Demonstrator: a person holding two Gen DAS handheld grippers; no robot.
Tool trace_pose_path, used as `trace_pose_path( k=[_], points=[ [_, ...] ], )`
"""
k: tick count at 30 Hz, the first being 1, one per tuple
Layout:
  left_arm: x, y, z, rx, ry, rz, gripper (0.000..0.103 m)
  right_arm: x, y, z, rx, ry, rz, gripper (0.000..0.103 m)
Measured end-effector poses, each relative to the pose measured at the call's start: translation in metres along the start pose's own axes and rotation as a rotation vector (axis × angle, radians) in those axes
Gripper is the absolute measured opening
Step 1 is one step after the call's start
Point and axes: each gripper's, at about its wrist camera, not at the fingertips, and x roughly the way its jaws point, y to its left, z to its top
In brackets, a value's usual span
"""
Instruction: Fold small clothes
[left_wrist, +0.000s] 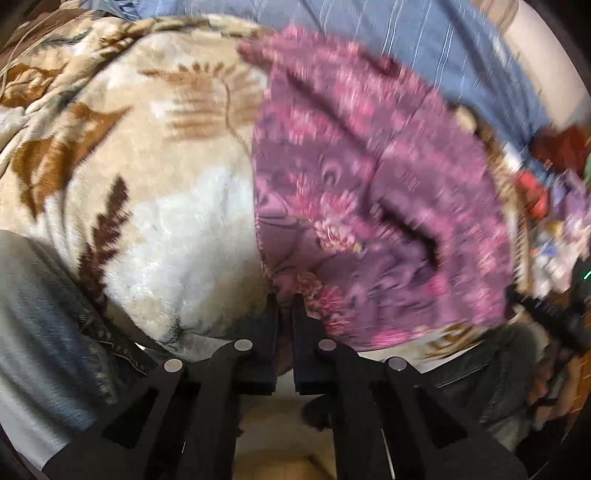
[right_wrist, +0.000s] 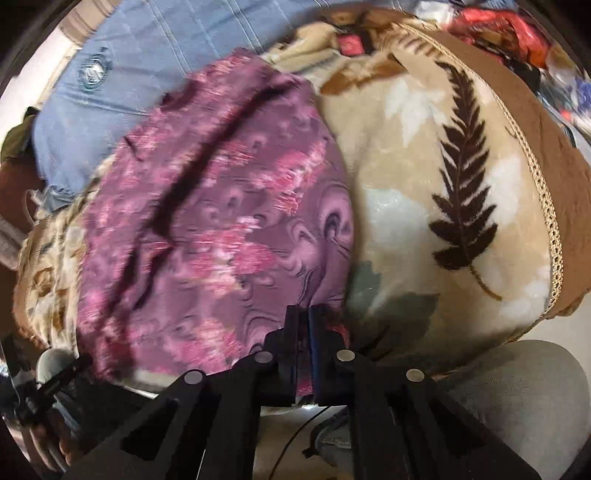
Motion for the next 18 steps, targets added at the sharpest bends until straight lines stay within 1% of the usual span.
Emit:
trace_pose_path(
  k=[2,4,5,7,8,10,11,12,13,14,15,16,17,18],
  points=[
    [-0.029,0.009,0.009,-0.028,-0.049,-0.042,0.003,-0.024,-0.002,0.002,-0.009,-0.037,0.008,0.000],
    [-0.053,0.015,0.016,-0.021,-0.091,-0.049,0.003,-0.042,-0.005,0.005,-0.022,-0.065,0.000,0.000],
    [-0.060,0.018,0.018,-0.014,-0.098,-0.047,0.003,-0.051,-0.009,0.007,-0.034,-0.071,-0.021,0.000],
    [-0.064,0.028,0.022,-0.016,-0.091,-0.024,0.003,-0.057,-0.012,0.010,-0.047,-0.073,-0.047,0.000],
    [-0.057,0.030,0.025,-0.014,-0.075,-0.008,0.003,-0.057,-0.015,0.012,-0.046,-0.071,-0.052,0.000],
    [-0.032,0.031,0.024,0.007,0.009,0.016,0.004,-0.049,-0.019,0.015,-0.047,-0.061,-0.003,0.000],
    [-0.023,0.032,0.021,0.005,0.029,0.034,0.005,-0.046,-0.022,0.016,-0.031,-0.066,0.082,0.007],
    [-0.013,0.029,0.019,0.017,0.061,0.053,0.006,-0.042,-0.023,0.019,-0.007,-0.071,0.139,0.015],
    [-0.006,0.025,0.017,0.028,0.086,0.071,0.007,-0.040,-0.021,0.022,0.010,-0.072,0.185,0.025],
    [-0.004,0.023,0.015,0.028,0.098,0.091,0.009,-0.039,-0.017,0.024,0.012,-0.080,0.217,0.047],
    [-0.007,0.022,0.015,0.025,0.099,0.092,0.014,-0.038,-0.011,0.027,0.007,-0.091,0.231,0.056],
    [-0.012,0.023,0.015,0.020,0.099,0.083,0.016,-0.040,-0.005,0.030,-0.005,-0.102,0.241,0.064],
    [-0.022,0.024,0.018,0.011,0.085,0.068,0.021,-0.041,0.003,0.035,-0.022,-0.109,0.255,0.066],
    [-0.032,0.025,0.021,0.006,0.062,0.064,0.027,-0.041,0.010,0.044,-0.042,-0.113,0.282,0.066]
  ],
)
